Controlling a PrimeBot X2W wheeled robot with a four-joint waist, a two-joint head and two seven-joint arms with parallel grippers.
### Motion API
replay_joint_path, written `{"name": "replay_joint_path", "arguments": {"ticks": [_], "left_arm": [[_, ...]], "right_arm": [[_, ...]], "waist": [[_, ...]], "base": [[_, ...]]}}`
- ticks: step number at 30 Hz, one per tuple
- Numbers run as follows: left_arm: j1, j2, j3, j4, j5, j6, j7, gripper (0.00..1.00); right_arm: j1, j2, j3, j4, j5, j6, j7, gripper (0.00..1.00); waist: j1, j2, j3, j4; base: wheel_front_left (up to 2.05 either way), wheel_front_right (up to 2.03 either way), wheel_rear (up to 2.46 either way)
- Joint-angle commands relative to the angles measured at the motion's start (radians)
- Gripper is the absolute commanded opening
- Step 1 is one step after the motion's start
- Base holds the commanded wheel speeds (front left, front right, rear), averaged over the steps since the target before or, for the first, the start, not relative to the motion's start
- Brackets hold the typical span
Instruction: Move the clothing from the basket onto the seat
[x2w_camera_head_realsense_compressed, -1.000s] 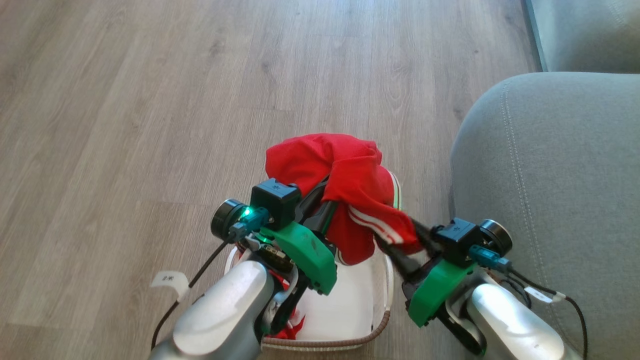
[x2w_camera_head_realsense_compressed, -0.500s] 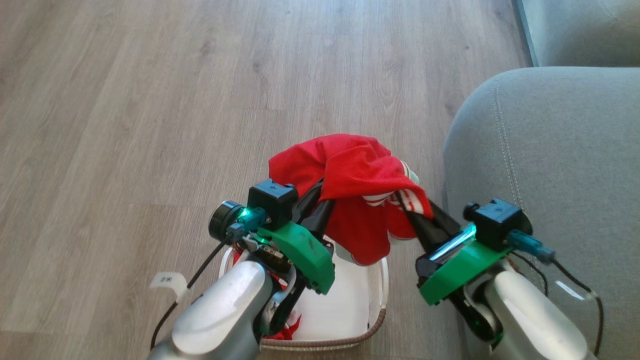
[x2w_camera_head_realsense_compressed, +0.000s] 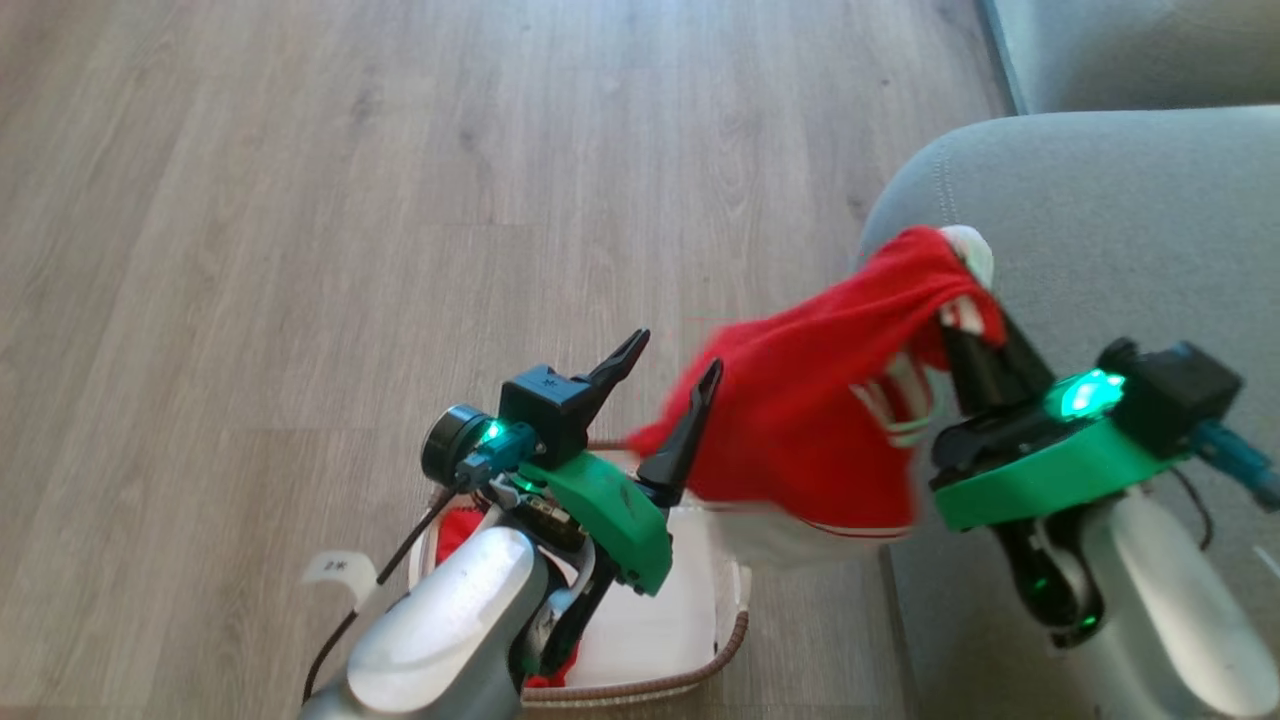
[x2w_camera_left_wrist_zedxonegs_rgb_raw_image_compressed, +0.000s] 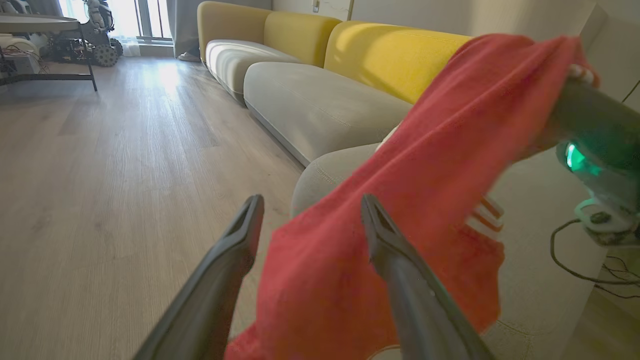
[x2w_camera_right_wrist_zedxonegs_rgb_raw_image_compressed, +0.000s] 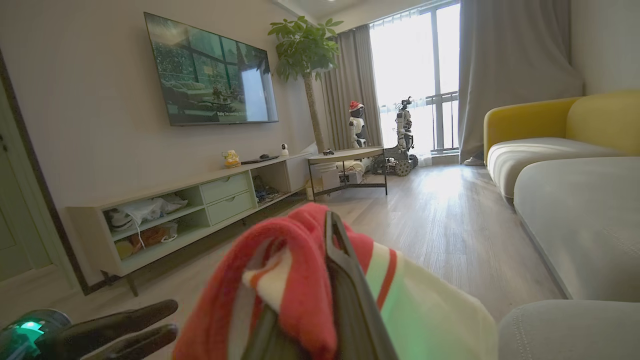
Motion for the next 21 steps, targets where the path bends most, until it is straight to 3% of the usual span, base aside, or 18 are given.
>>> {"name": "replay_joint_path", "arguments": {"ticks": [1, 10, 21], "left_arm": [[-0.04, 0.011, 0.029, -0.03, -0.004, -0.005, -0.012, 1.0], [-0.046, 0.022, 0.009, -0.033, 0.016, -0.016, -0.041, 1.0], [-0.069, 0.029, 0.002, -0.017, 0.052, -0.002, -0.086, 1.0]], "right_arm": [[-0.015, -0.016, -0.004, -0.049, 0.007, 0.0, -0.006, 0.0], [-0.033, -0.063, -0.099, -0.137, 0.062, 0.0, -0.006, 0.0], [-0.027, -0.154, -0.152, -0.217, 0.17, 0.0, -0.006, 0.0]], "waist": [[-0.0001, -0.0001, -0.001, -0.011], [-0.0001, -0.0001, 0.008, -0.094], [-0.0001, -0.0001, 0.047, -0.261]], "base": [[0.0, 0.0, 0.0], [0.0, 0.0, 0.0], [0.0, 0.0, 0.0]]}}
